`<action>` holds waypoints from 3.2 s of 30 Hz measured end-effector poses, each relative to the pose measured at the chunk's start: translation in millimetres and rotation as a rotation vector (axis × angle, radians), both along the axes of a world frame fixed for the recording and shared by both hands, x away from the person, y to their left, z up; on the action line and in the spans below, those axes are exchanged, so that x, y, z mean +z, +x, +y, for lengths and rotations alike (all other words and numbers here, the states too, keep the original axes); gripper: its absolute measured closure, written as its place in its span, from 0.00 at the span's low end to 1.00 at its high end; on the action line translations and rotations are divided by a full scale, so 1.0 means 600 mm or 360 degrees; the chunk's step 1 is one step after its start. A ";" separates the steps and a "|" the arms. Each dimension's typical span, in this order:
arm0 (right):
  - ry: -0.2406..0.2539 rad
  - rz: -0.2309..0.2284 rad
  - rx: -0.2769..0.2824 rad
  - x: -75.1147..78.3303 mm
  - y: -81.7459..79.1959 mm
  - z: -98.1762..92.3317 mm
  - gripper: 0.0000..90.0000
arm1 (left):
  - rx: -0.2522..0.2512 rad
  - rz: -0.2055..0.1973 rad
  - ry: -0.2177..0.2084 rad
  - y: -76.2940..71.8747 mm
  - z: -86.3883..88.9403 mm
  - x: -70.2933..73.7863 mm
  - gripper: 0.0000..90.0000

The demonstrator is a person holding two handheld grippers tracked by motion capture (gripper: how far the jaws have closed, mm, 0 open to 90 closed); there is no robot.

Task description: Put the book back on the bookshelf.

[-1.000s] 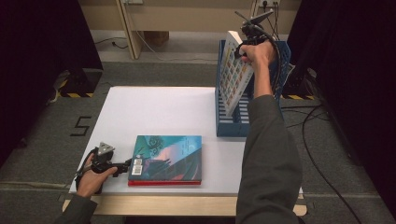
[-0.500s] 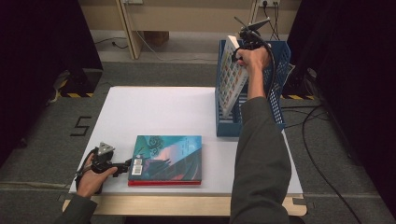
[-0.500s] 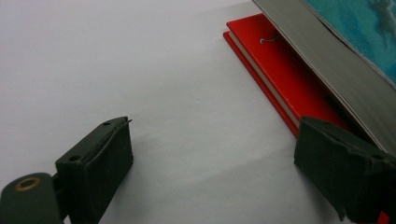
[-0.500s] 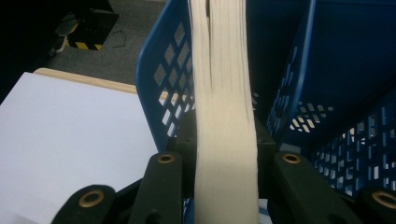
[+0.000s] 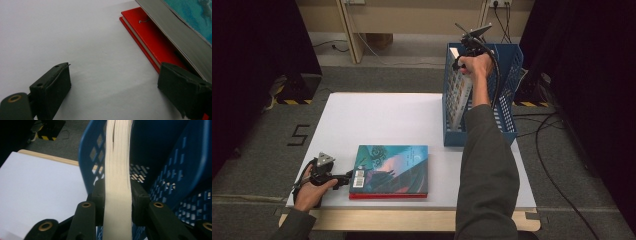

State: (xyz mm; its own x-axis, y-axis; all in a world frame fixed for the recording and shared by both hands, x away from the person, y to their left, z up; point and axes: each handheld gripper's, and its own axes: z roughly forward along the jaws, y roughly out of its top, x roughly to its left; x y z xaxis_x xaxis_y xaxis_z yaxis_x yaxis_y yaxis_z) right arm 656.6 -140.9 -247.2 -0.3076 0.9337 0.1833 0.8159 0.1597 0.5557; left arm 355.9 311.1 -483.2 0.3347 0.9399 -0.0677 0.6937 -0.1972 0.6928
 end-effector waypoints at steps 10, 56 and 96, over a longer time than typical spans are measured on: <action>0.0029 -0.0064 0.0085 0.015 -0.022 -0.007 0.68 | 0.0000 0.0000 0.0002 0.000 0.000 0.000 0.11; -0.0001 -0.0132 0.0425 0.004 -0.109 -0.009 0.71 | -0.0001 -0.0002 0.0010 0.000 -0.001 0.000 0.11; -0.0011 -0.0223 0.0356 0.023 -0.140 -0.017 0.40 | 0.0000 -0.0005 0.0006 0.000 -0.001 0.000 0.11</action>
